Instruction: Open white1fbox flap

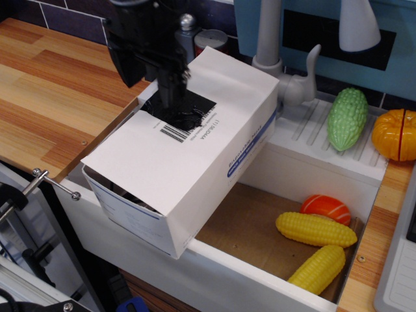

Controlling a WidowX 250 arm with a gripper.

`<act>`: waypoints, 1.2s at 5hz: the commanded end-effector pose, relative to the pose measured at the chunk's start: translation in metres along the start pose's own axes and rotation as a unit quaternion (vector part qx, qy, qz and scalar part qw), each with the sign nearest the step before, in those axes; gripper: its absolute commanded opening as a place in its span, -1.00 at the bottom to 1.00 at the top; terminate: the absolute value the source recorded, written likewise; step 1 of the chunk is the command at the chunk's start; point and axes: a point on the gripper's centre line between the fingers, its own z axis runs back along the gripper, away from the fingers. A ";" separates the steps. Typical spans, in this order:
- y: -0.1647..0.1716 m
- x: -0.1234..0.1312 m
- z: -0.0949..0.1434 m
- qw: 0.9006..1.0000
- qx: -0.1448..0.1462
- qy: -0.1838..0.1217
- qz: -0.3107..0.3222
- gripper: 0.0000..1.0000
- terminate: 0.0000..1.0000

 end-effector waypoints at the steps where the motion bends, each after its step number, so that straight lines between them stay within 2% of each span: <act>1: 0.011 0.008 0.005 0.997 -0.065 -0.040 -0.006 1.00 -1.00; 3: 0.006 0.008 -0.006 0.991 -0.129 -0.027 0.028 1.00 -1.00; 4: -0.007 0.005 -0.006 0.987 -0.150 -0.030 0.048 1.00 -1.00; 6: -0.032 0.003 -0.002 0.981 -0.176 -0.057 0.054 1.00 -1.00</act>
